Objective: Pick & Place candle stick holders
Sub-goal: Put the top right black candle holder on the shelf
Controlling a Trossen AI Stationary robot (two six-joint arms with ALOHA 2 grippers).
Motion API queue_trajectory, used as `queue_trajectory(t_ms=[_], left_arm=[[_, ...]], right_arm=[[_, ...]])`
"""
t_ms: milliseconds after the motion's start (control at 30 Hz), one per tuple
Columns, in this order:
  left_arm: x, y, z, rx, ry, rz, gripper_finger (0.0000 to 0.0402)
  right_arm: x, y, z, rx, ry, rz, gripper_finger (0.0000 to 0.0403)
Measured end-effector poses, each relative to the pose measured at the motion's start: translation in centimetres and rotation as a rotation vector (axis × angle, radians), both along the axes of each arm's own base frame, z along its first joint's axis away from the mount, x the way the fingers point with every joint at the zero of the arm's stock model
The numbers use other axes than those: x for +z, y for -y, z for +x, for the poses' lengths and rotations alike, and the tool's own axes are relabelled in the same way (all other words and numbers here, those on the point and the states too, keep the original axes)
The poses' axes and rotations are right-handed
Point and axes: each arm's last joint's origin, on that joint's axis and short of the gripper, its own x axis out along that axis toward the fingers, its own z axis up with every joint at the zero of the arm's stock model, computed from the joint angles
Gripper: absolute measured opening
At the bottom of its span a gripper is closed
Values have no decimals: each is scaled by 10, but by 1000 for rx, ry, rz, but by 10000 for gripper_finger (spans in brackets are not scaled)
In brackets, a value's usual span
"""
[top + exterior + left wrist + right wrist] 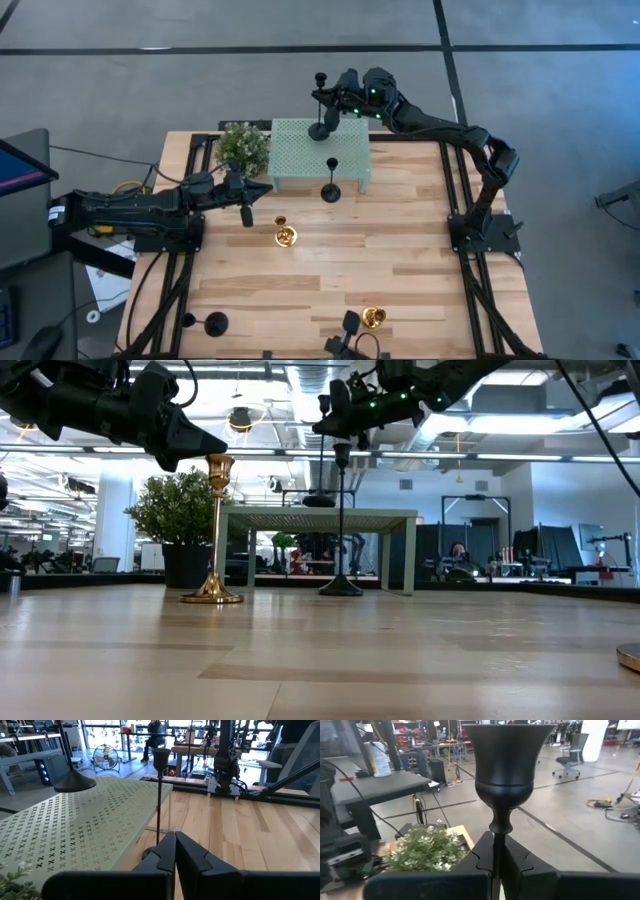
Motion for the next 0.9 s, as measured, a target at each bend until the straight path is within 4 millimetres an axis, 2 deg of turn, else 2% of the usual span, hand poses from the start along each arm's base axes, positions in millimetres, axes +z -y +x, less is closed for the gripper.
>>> queue_trajectory(t_ms=[233,900], left_arm=[[0,0,0,1,0,0,8],[0,0,0,0,0,0,8]], right_arm=[[-6,1,0,-57,-60,-2,0],[-8,-2,1,-39,-70,25,0]])
